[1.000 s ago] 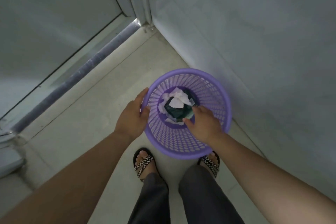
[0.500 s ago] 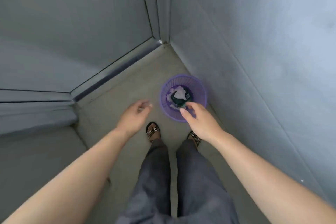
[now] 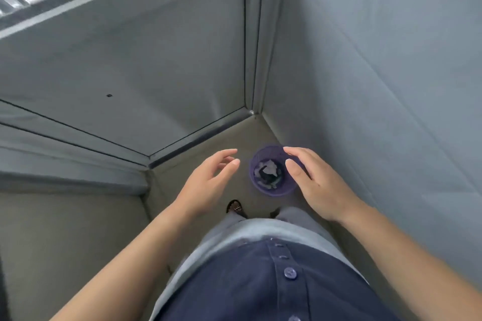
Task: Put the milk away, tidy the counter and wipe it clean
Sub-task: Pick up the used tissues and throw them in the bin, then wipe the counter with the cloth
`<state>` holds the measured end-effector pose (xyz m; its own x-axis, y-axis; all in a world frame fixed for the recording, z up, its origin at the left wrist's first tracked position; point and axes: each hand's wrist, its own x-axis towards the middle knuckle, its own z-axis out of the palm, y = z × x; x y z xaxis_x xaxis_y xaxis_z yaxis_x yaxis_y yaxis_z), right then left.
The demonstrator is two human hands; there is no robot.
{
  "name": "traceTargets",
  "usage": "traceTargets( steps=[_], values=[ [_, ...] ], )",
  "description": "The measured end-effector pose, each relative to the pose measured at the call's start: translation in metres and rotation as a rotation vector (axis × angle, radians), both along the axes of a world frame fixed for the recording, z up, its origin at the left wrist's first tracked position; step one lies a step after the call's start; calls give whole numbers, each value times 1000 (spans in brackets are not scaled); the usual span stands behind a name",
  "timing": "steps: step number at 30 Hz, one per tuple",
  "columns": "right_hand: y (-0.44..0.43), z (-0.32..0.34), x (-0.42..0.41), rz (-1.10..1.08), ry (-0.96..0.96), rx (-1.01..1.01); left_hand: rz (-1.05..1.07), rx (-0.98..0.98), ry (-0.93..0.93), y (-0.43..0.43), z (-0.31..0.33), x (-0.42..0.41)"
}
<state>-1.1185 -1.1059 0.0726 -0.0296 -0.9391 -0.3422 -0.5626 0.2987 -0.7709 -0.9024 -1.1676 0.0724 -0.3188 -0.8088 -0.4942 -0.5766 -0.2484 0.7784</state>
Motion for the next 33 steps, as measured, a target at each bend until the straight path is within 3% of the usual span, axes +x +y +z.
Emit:
traceTargets(
  steps=[8, 15, 25, 33],
  values=[
    [13, 19, -7, 236, -37, -58, 260, -118, 87, 58, 23, 3],
    [35, 18, -15, 465, -98, 0, 694, -74, 134, 164, 21, -9],
    [83, 24, 79, 1144, -97, 9, 1355, -101, 117, 333, 29, -4],
    [155, 29, 152, 1392, -49, 69, 1751, -133, 192, 450, 19, 18]
  ],
)
